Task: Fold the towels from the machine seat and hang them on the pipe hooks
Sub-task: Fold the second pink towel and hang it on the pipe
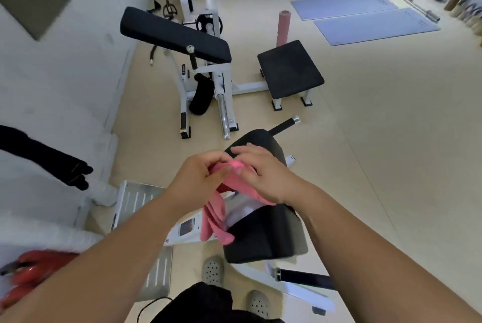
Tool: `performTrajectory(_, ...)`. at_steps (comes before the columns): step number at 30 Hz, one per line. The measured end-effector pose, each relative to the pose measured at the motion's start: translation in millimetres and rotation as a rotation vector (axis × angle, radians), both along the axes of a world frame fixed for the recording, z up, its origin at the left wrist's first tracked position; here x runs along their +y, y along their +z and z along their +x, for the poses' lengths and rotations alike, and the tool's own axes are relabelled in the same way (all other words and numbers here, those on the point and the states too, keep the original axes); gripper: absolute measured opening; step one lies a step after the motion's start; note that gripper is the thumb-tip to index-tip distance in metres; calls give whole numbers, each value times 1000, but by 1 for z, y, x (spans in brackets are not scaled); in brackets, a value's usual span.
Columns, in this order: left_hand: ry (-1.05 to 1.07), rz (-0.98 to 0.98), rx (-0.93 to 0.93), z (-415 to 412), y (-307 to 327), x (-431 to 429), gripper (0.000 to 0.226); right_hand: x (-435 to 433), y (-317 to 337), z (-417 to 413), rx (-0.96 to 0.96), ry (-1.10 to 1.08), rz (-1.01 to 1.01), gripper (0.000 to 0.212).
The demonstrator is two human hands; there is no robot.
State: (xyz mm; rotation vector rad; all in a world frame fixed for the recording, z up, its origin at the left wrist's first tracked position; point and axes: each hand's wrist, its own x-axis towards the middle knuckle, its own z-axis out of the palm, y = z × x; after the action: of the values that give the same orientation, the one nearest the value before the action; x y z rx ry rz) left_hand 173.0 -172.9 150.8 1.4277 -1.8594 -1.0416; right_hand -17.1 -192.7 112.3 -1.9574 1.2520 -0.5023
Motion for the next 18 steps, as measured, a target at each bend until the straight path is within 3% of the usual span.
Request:
performTrajectory(2, 12, -38, -11, 24, 16, 10, 18, 4, 19, 15, -76, 63, -26, 13)
performTrajectory(5, 37, 30, -54, 67, 29, 25, 11, 12, 39, 46, -156, 122, -3, 29)
performTrajectory(8, 90, 108, -50, 106, 38, 43, 6, 19, 52, 80, -118, 239, -11, 39)
performTrajectory(13, 296, 144, -44, 177, 32, 80, 15, 30, 65, 143, -49, 369, 31, 15)
performTrajectory(16, 345, 135, -31, 219, 25, 108, 17, 39, 63, 190, 2, 452, 27, 40)
performTrajectory(18, 389, 103, -44, 248, 19, 125, 15, 49, 59, 227, -12, 436, 93, 41)
